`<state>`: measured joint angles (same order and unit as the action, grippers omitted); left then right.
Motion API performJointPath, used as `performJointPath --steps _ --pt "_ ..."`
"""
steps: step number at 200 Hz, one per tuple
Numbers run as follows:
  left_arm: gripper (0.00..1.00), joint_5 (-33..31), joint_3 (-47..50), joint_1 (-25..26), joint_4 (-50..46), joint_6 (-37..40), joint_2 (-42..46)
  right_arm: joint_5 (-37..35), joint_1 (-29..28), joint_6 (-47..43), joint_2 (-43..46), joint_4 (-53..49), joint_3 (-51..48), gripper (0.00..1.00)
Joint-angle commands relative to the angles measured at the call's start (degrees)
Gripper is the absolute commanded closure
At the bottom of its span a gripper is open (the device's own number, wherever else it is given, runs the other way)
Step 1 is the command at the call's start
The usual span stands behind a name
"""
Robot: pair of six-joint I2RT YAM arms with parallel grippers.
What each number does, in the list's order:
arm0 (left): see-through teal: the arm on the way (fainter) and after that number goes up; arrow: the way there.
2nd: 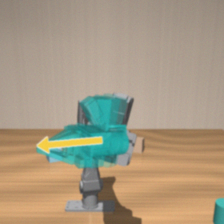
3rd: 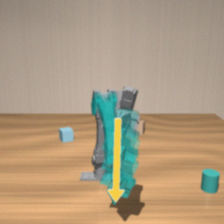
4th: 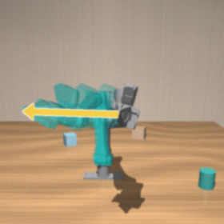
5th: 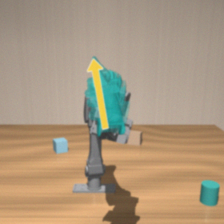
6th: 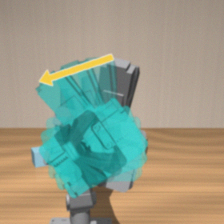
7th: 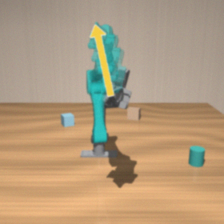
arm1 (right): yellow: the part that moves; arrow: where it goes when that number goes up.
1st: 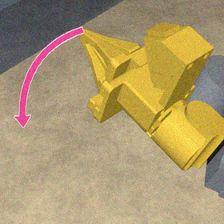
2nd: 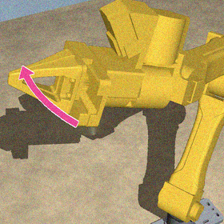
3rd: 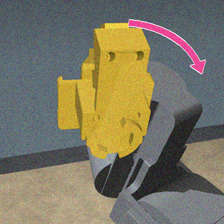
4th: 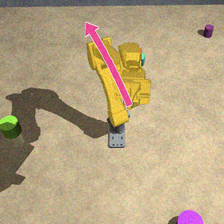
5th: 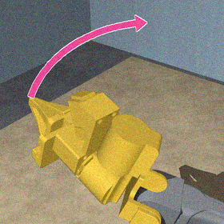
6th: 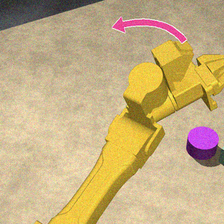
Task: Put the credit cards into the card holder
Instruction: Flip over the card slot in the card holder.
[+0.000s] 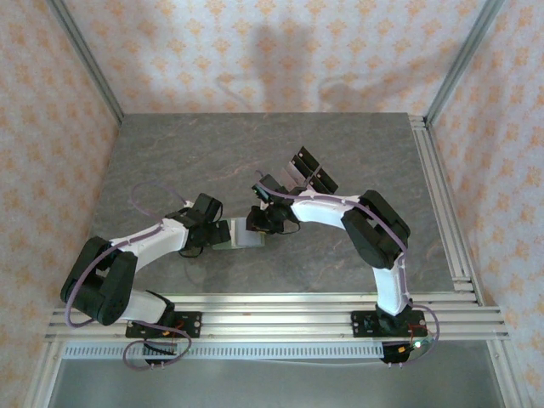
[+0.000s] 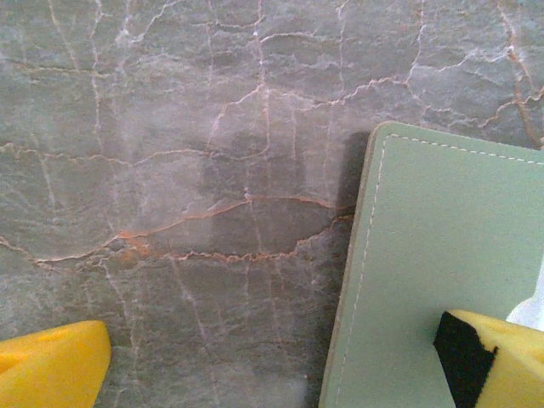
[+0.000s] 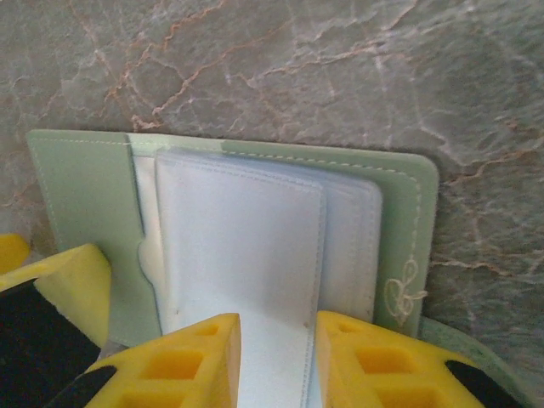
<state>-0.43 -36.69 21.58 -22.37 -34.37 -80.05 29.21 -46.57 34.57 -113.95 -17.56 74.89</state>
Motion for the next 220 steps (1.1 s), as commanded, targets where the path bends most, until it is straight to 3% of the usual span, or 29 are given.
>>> performJointPath --steps 1,72,139,220 --pt "0.0 -0.4 -0.1 -0.7 1.1 0.8 -0.8 1.6 -0.7 -0.7 -0.5 0.1 2.2 0.72" --pt "0.0 -0.6 0.0 -0.7 0.5 -0.1 0.2 3.9 -1.3 0.2 -2.4 0.3 6.1 0.71" --pt "0.0 -8.7 -0.2 -0.7 -6.2 -6.8 10.5 5.3 -2.2 1.2 -3.1 0.1 8.2 0.71" --pt "0.0 -10.1 0.1 -0.8 -8.4 -7.9 15.1 6.1 -3.7 1.6 -6.3 -1.4 13.6 0.71"
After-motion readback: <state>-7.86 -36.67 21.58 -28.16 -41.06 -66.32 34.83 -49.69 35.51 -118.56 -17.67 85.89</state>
